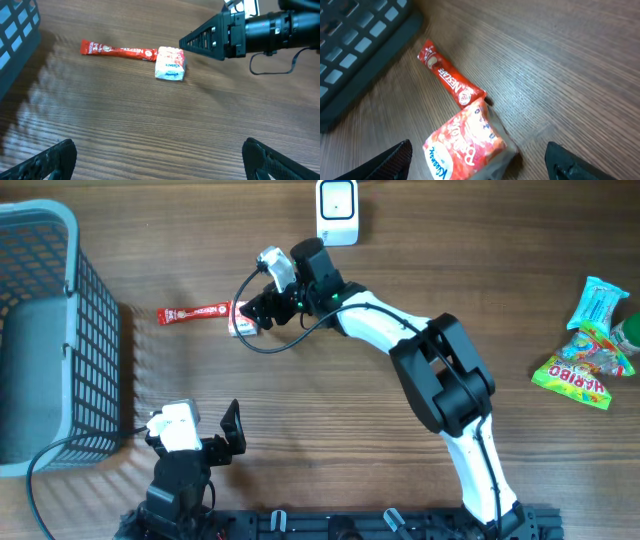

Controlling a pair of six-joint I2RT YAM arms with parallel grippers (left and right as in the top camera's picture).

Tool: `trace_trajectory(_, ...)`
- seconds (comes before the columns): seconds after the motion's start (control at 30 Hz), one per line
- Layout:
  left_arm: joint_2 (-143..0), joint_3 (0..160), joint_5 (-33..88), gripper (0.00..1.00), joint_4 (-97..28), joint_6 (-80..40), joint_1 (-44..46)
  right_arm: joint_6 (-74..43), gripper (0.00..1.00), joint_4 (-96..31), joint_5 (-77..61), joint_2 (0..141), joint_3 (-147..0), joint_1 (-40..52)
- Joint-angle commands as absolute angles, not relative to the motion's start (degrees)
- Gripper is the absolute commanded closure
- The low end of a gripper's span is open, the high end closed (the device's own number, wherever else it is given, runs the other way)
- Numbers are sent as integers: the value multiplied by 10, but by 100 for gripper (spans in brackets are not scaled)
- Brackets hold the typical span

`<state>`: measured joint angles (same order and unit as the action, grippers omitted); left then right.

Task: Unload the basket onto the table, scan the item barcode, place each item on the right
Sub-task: 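Reach left with the right gripper and grasp the red-white packet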

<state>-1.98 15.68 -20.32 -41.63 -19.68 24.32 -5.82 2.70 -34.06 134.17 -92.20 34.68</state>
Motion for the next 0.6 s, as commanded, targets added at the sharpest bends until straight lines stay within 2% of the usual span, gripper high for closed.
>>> trace_trajectory(0.0,-17,154,-211,0,-415,-198,245,-45,15,38,-384,1367,-923,344)
trace_trajectory(0.17,-17,154,-211,0,-415,-198,245,-45,17,43,-389,1376,-923,347)
trace_trajectory(0.27,-17,154,-211,0,-415,-198,245,-47,22,55,-396,1389,-923,347)
trace_trajectory(0.4,-17,154,-211,0,-415,-198,245,-61,19,74,-406,1409,-923,347)
trace_trajectory(0.47,-17,154,-211,0,-415,-198,245,-62,21,81,-406,1412,-923,347)
trace_trajectory(0.57,-17,154,-211,0,-415,-198,245,-60,39,82,-406,1412,-923,352)
